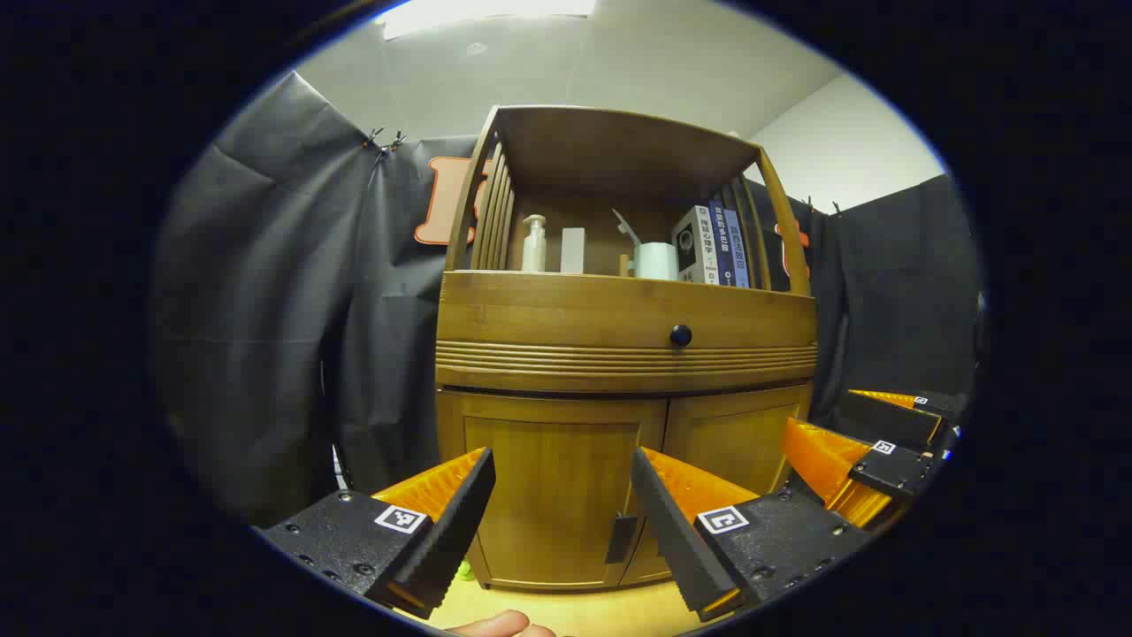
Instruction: Open the right door of the double-door shoe cabinet with the right hand, and open the left door with the left hand.
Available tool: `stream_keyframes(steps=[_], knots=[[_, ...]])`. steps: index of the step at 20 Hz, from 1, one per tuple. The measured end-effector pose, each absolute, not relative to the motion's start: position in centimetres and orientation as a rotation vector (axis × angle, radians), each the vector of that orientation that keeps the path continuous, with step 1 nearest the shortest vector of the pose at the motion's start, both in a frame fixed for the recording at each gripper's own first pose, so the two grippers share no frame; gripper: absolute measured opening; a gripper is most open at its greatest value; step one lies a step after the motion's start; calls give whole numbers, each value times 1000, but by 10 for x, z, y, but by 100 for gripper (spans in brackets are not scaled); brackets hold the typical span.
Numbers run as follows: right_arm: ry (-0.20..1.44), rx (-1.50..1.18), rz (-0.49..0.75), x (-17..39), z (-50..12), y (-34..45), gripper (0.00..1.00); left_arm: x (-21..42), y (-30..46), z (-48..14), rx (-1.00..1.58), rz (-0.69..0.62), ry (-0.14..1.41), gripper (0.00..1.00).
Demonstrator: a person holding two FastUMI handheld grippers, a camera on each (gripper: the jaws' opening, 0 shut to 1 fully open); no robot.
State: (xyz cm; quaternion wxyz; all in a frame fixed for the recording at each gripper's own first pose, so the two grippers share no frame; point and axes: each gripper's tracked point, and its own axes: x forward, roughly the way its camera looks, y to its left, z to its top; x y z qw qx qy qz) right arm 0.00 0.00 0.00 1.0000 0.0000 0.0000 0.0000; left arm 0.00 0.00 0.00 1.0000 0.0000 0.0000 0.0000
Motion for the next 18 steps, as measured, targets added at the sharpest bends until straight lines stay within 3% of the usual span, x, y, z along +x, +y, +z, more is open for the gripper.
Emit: stream_keyframes(steps=[2, 3, 7, 8, 9, 12, 18], knots=[[3, -9, -2, 1, -1, -1, 95, 0, -2, 0, 6, -8, -3, 95], [4, -14, -3, 1, -2, -1, 95, 2, -2, 0, 11, -9, -6, 92], [-2, -28, -2, 2, 0, 1, 95, 4, 0, 2, 21, -2, -13, 92], [-6, -30, -1, 1, 1, 1, 98, 4, 1, 4, 20, 0, -14, 95], [-10, -31, 0, 1, 3, 2, 98, 3, 3, 4, 18, 3, -16, 92], [-21, -32, 3, -1, 9, 3, 95, 1, 8, 7, 14, 16, -25, 99], [-28, -42, 11, -9, 12, 6, 98, -10, 10, 10, 16, 28, -34, 95]])
